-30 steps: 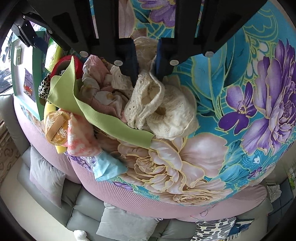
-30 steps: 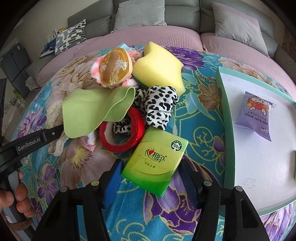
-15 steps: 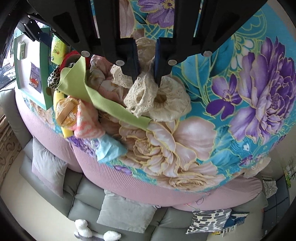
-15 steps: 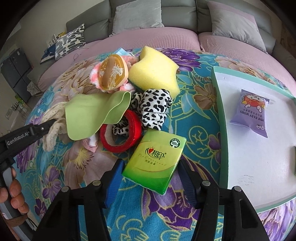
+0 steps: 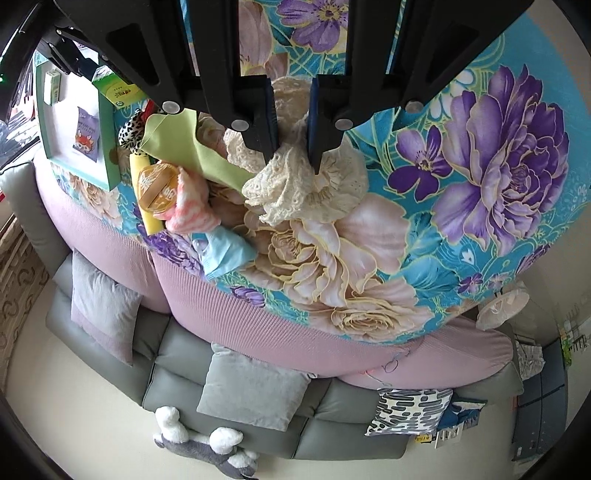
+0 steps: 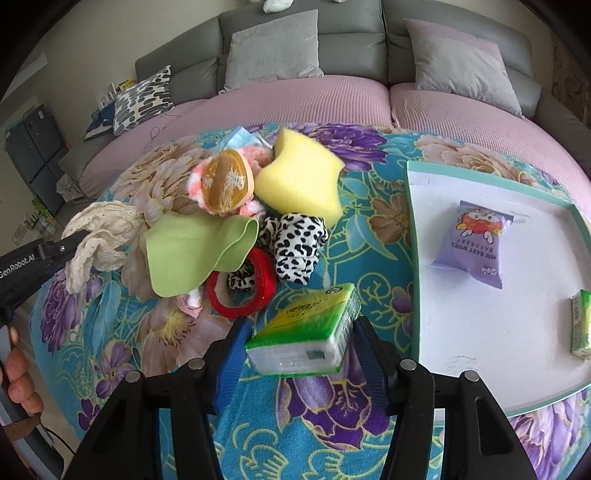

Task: Organize soft objects
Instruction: 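Carry the lace cloth and tissue pack into the tray and open both tools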

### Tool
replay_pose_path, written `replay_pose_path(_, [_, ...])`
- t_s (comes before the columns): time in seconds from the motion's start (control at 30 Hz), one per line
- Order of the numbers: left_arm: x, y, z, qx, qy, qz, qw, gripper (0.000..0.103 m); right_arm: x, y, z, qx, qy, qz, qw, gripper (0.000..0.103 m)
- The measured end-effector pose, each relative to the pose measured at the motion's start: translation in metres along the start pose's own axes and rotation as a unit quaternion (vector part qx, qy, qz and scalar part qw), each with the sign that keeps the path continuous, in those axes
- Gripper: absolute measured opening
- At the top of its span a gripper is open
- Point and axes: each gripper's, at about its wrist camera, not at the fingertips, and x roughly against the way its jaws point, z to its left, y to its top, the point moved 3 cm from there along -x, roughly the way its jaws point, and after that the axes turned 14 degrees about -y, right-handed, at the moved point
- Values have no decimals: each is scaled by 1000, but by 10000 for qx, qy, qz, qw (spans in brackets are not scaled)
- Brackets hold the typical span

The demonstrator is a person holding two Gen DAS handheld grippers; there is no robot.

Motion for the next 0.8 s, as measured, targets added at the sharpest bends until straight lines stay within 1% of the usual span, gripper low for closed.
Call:
replay_pose_path(0.37, [4,2,-9,-90,-31,-57,9999,14,9,1,-8,-75,54,-118,9999,58])
replay_pose_path(0.6, [6,3,-16,-164,-74,-81,9998,14,22,5,-14,-140,66,-309,9994,58])
replay_pose_path(0.73, [5,4,-25,-258,-109,-57,9996,14,31,8,-21,-223,35,-415,9989,58])
replay_pose_path(0.8, [3,4,-36,-369,-152,-19,9992,14,36,10,-27,-294,3,-475,9984,58])
